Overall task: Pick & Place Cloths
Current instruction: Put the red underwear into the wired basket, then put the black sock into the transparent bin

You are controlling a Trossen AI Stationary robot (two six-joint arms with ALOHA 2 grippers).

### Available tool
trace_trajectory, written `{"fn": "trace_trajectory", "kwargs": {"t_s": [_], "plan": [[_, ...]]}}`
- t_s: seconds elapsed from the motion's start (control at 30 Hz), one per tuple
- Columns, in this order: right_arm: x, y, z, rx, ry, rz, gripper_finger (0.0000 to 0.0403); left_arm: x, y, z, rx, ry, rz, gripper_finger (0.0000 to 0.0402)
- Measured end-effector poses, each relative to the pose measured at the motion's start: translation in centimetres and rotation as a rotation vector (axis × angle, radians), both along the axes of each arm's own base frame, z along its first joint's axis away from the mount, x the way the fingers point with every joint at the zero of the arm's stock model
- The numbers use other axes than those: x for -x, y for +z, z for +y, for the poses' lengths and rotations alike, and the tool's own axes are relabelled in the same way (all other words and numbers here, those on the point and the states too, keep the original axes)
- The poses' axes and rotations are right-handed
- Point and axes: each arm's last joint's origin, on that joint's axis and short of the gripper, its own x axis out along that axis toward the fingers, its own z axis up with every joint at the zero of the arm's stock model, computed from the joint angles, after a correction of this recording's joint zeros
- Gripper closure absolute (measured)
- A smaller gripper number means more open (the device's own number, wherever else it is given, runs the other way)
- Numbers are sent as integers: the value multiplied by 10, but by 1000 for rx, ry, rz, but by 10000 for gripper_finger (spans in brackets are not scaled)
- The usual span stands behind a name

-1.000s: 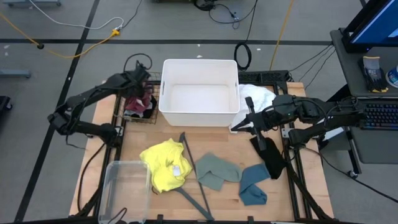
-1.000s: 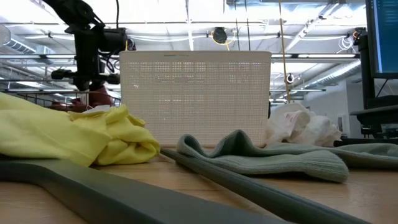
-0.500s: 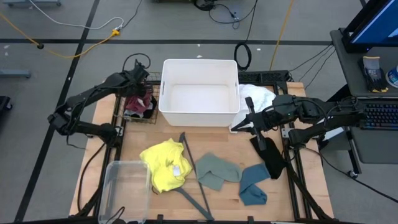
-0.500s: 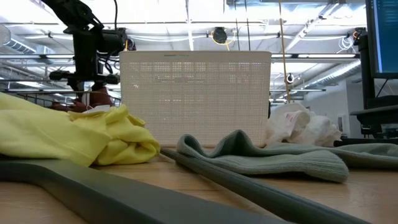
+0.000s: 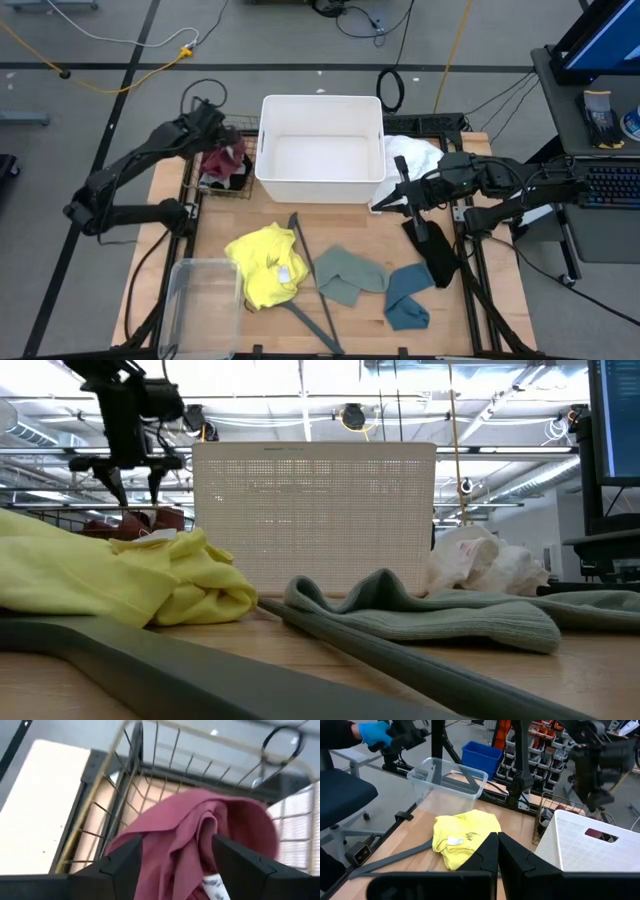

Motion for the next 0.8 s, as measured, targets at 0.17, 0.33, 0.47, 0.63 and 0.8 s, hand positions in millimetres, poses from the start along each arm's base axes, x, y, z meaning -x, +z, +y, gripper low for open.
{"fn": "trace_trajectory", "kwargs": {"t_s": [0.17, 0.33, 0.47, 0.63, 0.8], "plan": [[0, 0, 0, -1, 0, 2, 403, 11, 21, -17, -111, 10, -105, 190], [0, 0, 0, 0, 0, 5, 403, 18, 39, -36, -195, -63, -223, 220], [2, -7, -1, 15, -20, 72, 403, 19, 52, -49, -253, -212, -321, 244], [11, -25, -5, 57, -145, 282, 403, 19, 64, -63, -338, -453, -366, 296], [21, -37, -8, 22, -232, 444, 403, 20, 75, -75, -442, -630, -372, 376]]}}
